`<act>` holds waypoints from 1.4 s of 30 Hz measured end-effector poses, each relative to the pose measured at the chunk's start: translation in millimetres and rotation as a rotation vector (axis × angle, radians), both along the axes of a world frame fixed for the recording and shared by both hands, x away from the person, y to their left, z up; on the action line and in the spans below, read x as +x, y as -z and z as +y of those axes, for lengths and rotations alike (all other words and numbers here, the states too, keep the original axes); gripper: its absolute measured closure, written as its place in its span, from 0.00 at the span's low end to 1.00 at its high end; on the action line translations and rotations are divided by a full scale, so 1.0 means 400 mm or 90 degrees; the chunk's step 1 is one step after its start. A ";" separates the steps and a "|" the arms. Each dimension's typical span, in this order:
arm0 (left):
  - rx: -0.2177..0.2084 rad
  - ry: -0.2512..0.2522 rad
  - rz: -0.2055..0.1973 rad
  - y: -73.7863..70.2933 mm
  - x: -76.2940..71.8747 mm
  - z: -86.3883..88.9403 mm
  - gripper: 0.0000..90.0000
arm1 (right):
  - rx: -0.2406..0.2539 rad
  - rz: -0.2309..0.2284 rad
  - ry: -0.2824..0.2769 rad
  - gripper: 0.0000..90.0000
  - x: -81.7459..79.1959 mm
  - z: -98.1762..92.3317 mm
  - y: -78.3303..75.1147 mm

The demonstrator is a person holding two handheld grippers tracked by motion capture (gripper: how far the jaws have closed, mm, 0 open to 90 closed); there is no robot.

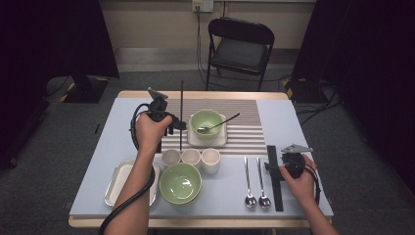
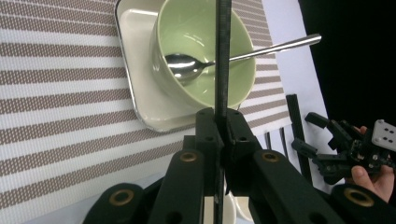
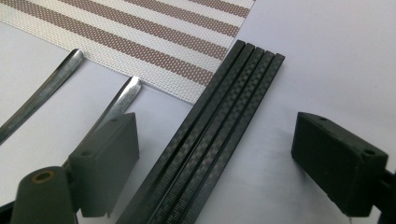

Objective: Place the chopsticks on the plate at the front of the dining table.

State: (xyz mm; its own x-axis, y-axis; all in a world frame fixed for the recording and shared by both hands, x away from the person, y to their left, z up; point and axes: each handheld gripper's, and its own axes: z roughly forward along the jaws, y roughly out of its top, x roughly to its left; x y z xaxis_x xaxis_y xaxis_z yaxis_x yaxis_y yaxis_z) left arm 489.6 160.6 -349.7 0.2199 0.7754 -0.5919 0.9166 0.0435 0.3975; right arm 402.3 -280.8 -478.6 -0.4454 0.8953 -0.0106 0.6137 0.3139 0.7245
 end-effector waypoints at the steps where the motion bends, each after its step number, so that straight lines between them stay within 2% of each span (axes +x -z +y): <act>1: -0.002 -0.001 -0.002 0.000 0.003 -0.002 0.96 | 0.000 0.000 0.000 0.16 0.000 0.000 0.000; 2: 0.005 0.003 -0.006 0.000 0.005 0.000 0.96 | 0.000 0.000 0.000 0.16 0.000 0.000 0.000; 4: -0.003 0.000 -0.002 0.000 0.009 -0.003 0.96 | 0.000 0.000 0.000 0.16 0.000 0.000 0.000; 6: 0.005 0.001 -0.003 0.000 0.013 -0.003 0.96 | 0.000 0.000 0.000 0.16 0.000 0.000 0.000; 13: 0.007 -0.006 -0.003 0.002 0.024 -0.004 0.96 | 0.000 0.001 0.000 0.16 0.000 0.000 0.000; 14: 0.001 -0.010 0.001 0.003 0.026 -0.005 0.96 | 0.000 0.000 0.000 0.16 0.000 0.000 0.000; 19: 0.011 -0.011 0.001 0.007 0.035 -0.002 0.96 | 0.000 0.001 0.000 0.16 0.000 0.000 0.000; 23: 0.002 -0.014 0.005 0.015 0.043 -0.004 0.96 | 0.000 0.000 0.000 0.16 0.000 0.000 0.000; 35: 0.008 -0.012 0.012 0.031 0.059 -0.004 0.96 | -0.001 0.001 0.000 0.16 0.000 0.000 0.000; 36: 0.016 -0.015 0.010 0.034 0.060 -0.005 0.96 | 0.000 0.001 0.001 0.16 0.000 0.000 0.000; 42: 0.017 -0.019 0.021 0.046 0.071 -0.006 0.96 | -0.001 0.000 0.000 0.16 0.000 0.000 0.000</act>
State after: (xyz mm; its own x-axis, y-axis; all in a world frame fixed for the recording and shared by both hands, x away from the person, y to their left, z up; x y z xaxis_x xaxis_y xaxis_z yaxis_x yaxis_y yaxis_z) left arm 517.9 158.1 -368.0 0.1764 0.7970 -0.5776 0.9279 0.0612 0.3678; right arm 402.4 -280.9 -478.6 -0.4447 0.8956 -0.0114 0.6142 0.3142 0.7239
